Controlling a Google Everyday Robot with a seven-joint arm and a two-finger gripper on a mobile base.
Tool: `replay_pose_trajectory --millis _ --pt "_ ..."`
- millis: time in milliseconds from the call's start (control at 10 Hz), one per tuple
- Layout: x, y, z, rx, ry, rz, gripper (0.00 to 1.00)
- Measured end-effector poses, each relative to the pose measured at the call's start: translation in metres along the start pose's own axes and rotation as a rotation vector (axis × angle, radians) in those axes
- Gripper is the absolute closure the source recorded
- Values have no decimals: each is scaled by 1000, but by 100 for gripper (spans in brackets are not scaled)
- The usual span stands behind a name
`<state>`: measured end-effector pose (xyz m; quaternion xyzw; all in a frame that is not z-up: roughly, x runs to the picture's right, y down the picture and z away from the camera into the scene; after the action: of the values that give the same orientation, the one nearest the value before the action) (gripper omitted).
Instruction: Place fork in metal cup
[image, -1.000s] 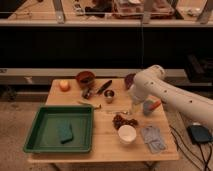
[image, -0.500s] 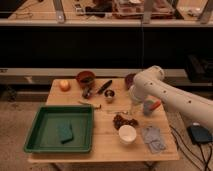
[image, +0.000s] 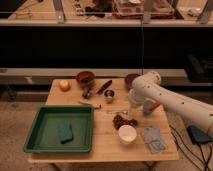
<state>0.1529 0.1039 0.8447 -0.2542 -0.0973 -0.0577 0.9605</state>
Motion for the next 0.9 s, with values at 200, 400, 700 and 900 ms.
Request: replay_pose_trajectory --millis 200,400,700,900 --pt "13 6 12 -28 8 25 35" --pt "27 11 32 -70 18 51 35" --pt "40 14 40 -102 21 68 35" --pt "45 15 43 -118 21 76 35"
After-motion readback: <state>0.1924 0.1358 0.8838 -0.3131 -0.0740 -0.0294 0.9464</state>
